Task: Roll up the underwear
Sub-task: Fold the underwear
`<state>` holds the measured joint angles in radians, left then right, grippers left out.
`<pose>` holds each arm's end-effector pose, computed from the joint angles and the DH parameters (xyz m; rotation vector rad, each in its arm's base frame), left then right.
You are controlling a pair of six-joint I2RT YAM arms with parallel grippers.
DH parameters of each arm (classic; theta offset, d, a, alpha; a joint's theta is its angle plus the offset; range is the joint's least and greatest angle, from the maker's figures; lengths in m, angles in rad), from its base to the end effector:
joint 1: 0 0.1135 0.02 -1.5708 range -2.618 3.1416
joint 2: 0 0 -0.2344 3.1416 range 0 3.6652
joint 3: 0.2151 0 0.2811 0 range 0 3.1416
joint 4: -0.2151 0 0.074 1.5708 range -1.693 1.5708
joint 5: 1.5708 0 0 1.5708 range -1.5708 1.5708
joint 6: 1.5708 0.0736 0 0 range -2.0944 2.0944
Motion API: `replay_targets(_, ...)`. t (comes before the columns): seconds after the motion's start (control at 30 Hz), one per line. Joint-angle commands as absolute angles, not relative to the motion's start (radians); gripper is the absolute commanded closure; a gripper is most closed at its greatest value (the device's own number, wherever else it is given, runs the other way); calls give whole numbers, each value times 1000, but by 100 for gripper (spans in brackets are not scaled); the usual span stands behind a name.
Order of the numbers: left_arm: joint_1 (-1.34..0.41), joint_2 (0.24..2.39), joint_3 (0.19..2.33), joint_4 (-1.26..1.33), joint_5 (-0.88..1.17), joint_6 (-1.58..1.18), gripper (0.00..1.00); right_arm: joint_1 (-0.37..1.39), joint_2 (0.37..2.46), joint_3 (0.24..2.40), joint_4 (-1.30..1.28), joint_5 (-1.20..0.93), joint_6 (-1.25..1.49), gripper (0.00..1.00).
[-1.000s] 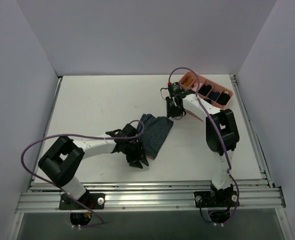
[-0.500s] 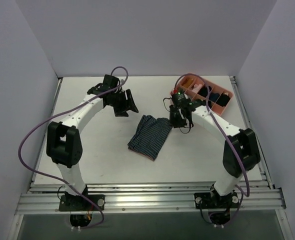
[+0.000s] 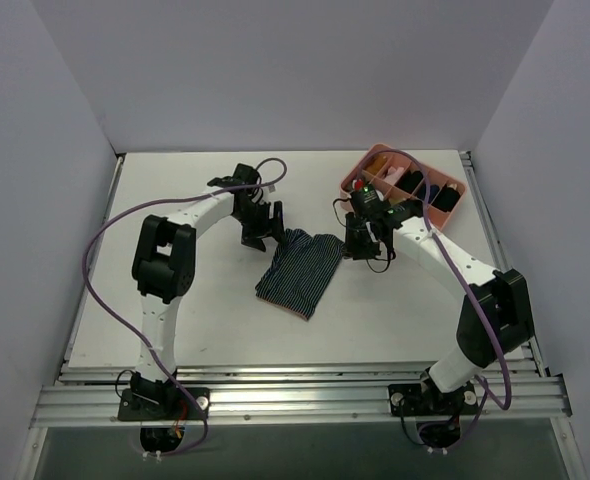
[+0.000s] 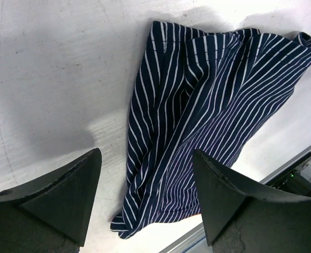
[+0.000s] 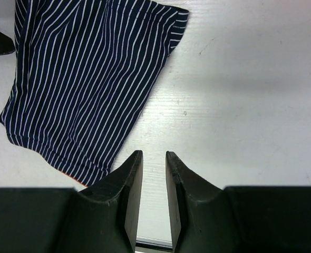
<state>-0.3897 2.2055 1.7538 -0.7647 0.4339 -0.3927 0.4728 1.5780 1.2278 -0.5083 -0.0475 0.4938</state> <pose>0.4333 -0.2114 0.1043 0.1093 2.8781 -0.7830 0.3515 0.1837 0.1984 0.0042 2.4894 0.4827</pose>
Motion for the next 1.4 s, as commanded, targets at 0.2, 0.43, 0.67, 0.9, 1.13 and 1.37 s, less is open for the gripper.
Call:
replay_targets(0.2, -436, 2252, 1828, -718, 426, -344, 22, 477, 1546, 1226, -568, -37, 468, 80)
replay_targets(0.43, -443, 2293, 1804, -701, 396, -386, 30, 479, 1545, 1236, -583, -34, 459, 80)
replay_targets(0.67, -437, 2257, 1724, -635, 364, -481, 75, 514, 1529, 1207, -574, -70, 452, 80)
replay_targets(0.9, -406, 2064, 1418, -568, 275, -768, 91, 714, 1571, 1140, -462, -57, 537, 80)
replay_targets(1.13, -489, 1771, 1063, -569, 183, -1020, 93, 866, 1601, 1074, -411, -32, 627, 81)
replay_targets(1.37, -594, 1565, 917, -675, 97, -1170, 49, 916, 1614, 927, -324, -3, 704, 82)
